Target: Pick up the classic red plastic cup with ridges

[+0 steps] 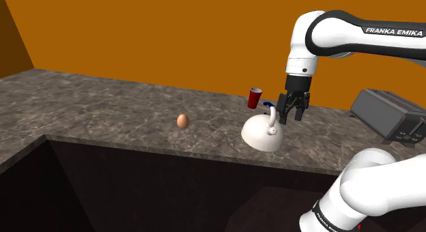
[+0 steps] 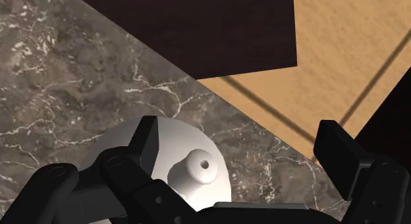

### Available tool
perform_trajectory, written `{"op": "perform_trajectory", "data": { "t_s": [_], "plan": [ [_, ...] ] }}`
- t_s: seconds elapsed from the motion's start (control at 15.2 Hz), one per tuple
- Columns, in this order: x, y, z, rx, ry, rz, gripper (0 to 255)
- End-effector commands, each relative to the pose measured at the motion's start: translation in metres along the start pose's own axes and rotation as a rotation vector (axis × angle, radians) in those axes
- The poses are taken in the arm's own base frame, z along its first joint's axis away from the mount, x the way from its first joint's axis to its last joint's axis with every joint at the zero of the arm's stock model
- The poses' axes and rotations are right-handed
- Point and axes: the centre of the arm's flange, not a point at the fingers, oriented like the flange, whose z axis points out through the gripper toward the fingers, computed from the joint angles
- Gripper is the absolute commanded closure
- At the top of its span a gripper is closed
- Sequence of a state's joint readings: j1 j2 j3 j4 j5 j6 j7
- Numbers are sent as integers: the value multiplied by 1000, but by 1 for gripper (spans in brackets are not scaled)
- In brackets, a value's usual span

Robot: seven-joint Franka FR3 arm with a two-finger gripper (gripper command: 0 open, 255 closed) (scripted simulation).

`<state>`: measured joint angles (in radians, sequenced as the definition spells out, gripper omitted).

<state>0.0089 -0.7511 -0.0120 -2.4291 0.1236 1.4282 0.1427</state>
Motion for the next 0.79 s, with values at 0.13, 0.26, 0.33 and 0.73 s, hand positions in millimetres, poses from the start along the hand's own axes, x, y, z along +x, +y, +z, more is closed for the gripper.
{"op": "perform_trajectory", "data": {
  "t_s": [0.13, 0.26, 0.33, 0.73],
  "plan": [
    [18, 14, 1, -14, 16, -20, 0],
    [36, 28, 2, -29, 33, -40, 0],
    [46, 35, 2, -36, 41, -50, 0],
    [103, 74, 1, -79, 90, -110, 0]
  ]
}}
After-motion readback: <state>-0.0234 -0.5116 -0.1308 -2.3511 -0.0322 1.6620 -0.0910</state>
